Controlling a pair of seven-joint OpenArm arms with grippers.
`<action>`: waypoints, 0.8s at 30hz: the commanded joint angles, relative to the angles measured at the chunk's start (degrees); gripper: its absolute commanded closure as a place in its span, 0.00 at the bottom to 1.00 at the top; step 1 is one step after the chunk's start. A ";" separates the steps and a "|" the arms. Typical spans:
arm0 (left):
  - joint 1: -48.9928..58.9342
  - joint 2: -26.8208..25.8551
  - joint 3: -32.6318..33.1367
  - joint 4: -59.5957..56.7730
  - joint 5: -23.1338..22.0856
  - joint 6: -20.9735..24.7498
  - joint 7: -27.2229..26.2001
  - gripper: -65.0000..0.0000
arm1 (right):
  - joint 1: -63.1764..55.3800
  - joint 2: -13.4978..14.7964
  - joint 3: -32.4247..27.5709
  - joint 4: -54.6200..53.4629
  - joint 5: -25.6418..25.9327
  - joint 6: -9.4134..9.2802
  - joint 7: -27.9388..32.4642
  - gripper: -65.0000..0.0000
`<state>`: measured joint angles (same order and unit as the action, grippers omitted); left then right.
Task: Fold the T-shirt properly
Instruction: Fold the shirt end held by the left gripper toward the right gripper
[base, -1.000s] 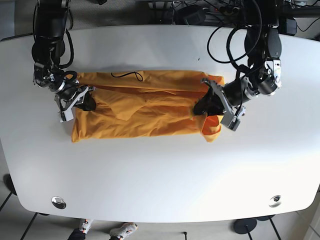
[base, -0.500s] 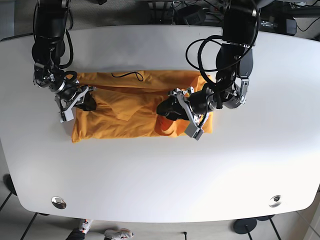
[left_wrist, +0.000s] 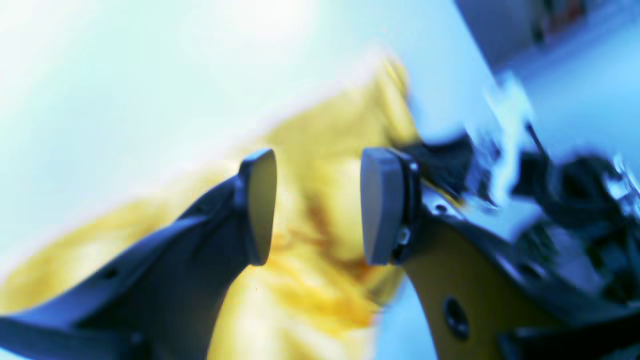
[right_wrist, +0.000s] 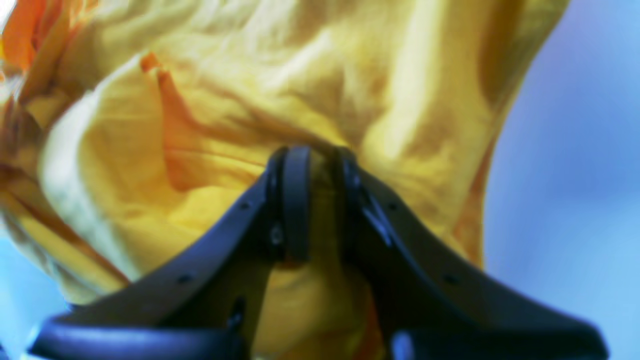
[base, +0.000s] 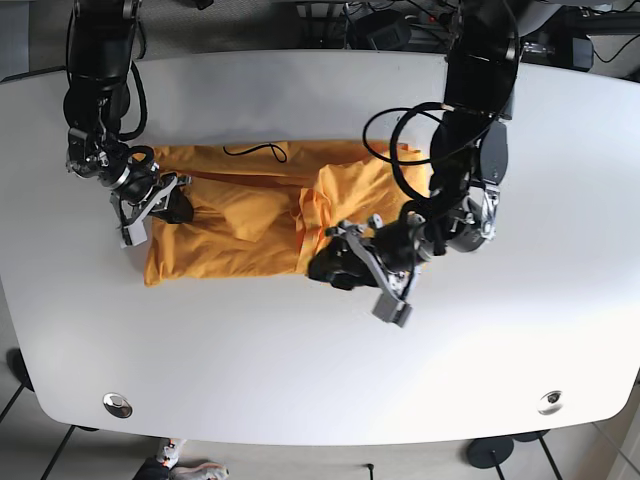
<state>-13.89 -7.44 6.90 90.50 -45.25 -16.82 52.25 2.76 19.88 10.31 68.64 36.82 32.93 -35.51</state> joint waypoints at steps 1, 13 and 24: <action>1.63 -1.30 -3.51 1.15 -0.77 -3.62 -0.25 0.61 | 0.80 1.26 2.05 0.59 4.63 -0.18 0.30 0.85; 10.95 -5.70 -12.04 -2.37 2.05 -15.93 -0.42 0.99 | 2.20 9.26 8.73 0.06 25.56 -0.62 -4.80 0.22; 10.77 -3.50 -11.77 -9.66 15.14 -23.18 -5.08 0.99 | 0.62 8.65 10.31 -6.27 25.29 -0.27 -7.09 0.23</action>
<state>-2.24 -10.46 -4.73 79.96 -29.58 -39.57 47.94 2.09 26.87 20.01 61.08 60.73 31.75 -43.90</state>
